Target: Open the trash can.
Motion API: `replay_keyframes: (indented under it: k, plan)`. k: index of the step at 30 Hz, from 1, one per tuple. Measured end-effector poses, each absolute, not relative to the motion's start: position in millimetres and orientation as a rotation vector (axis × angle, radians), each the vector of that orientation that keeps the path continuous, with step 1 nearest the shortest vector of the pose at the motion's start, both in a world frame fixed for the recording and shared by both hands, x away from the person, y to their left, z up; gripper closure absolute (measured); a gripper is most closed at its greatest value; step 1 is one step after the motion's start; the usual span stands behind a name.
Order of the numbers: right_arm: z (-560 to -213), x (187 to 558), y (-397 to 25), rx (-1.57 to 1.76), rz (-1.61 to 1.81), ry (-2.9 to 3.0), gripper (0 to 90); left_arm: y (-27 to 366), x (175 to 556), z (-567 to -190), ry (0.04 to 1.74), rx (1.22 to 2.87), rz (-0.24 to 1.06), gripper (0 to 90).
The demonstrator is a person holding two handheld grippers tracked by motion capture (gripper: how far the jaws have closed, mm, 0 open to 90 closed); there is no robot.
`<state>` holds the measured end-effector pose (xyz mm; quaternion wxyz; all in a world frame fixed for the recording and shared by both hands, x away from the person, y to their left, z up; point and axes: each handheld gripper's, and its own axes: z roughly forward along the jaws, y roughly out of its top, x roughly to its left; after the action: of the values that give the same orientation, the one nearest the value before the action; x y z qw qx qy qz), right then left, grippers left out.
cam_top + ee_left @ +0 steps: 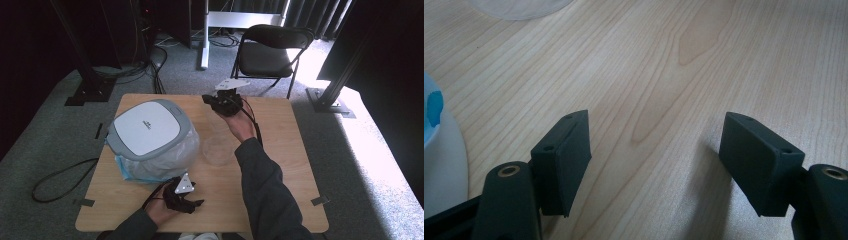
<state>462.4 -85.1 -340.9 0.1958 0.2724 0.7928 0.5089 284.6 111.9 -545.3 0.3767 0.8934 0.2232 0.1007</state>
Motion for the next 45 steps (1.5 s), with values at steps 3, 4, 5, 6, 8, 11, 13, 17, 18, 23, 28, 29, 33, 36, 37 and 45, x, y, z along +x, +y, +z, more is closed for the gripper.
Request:
replay_keyframes:
  k: [3,4,5,6,8,11,13,17,18,23,28,29,33,36,37,45]
  plan:
    - [-337.7,460.6,-80.0,0.751,1.456,2.227,89.8,111.8,284.5,-545.3,0.571,2.285,0.257,29.0]
    - [-336.6,459.4,-77.7,0.739,1.455,2.232,89.7,111.8,284.5,-545.3,0.572,2.284,0.257,28.9]
    - [-336.6,459.4,-77.7,0.739,1.455,2.232,89.7,111.8,284.5,-545.3,0.572,2.284,0.257,28.9]
    - [-335.6,457.9,-75.3,0.730,1.455,2.236,89.7,111.8,284.5,-545.3,0.572,2.283,0.256,28.9]
    - [-333.0,454.0,-68.9,0.697,1.448,2.249,89.4,111.8,284.5,-545.3,0.572,2.284,0.257,28.9]
    - [-332.1,452.9,-65.9,0.680,1.445,2.253,89.2,111.7,284.5,-545.3,0.572,2.283,0.257,28.9]
    - [-332.6,453.4,-63.7,0.682,1.452,2.259,89.1,111.8,284.5,-545.3,0.572,2.284,0.257,28.9]
    - [-332.4,452.6,-60.7,0.668,1.466,2.268,89.2,111.8,284.6,-545.4,0.571,2.283,0.258,28.9]
    - [-332.2,451.8,-59.1,0.662,1.468,2.270,89.2,111.8,284.6,-545.4,0.570,2.284,0.258,28.9]
    - [-331.9,449.3,-52.5,0.639,1.471,2.288,89.2,111.6,284.4,-545.5,0.573,2.281,0.257,28.9]
    - [-330.7,444.3,-42.8,0.595,1.509,2.304,89.2,111.7,284.4,-545.5,0.573,2.281,0.257,28.9]
    - [-330.3,443.4,-41.1,0.592,1.509,2.308,89.2,111.7,284.4,-545.4,0.573,2.282,0.256,28.9]
    - [-326.7,441.8,-31.5,0.564,1.511,2.319,89.2,111.7,284.4,-545.3,0.572,2.283,0.255,28.9]
    - [-324.3,440.3,-24.5,0.536,1.517,2.333,89.2,111.7,284.5,-545.3,0.572,2.283,0.255,28.9]
    - [-324.4,440.0,-22.8,0.532,1.514,2.336,89.2,111.8,284.5,-545.3,0.572,2.283,0.255,28.9]
    - [-326.2,439.2,-13.5,0.515,1.504,2.354,89.4,111.8,284.4,-545.3,0.572,2.282,0.253,28.9]
